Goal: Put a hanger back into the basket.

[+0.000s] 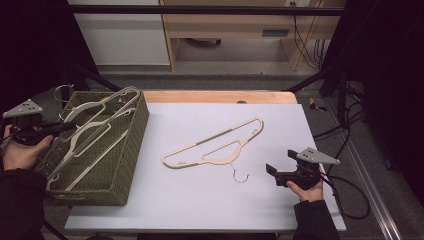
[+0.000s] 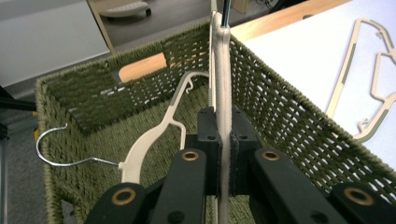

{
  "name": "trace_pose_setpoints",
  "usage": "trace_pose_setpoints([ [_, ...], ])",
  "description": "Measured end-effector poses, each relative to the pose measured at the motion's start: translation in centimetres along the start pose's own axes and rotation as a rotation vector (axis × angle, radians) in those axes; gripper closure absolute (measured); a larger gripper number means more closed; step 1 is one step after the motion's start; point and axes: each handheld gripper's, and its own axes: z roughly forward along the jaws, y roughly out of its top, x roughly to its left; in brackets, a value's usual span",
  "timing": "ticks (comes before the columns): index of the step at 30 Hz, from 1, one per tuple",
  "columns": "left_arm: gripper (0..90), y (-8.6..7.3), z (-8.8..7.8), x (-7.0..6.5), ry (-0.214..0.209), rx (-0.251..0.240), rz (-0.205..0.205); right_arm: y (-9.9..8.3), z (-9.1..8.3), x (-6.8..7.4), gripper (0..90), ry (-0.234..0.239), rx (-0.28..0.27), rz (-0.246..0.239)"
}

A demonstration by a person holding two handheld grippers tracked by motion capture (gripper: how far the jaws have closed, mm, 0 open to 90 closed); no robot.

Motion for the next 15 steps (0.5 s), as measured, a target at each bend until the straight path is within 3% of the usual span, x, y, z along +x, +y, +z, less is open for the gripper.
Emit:
trace_pose_setpoints([
  [6,85.9,-0.9,0.9,0.0,-0.005,0.023,-0.022,0.0,0.0,0.0,1.5,0.001,-0.001,0.002],
  [11,85.9,-1.9,2.2,-0.2,-0.009,0.07,-0.034,0.0,0.0,0.0,1.6,0.001,0.0,0.001],
  [15,85.9,-2.7,3.1,-0.3,-0.017,0.088,-0.064,0.0,0.1,0.1,1.6,-0.001,0.0,0.008],
])
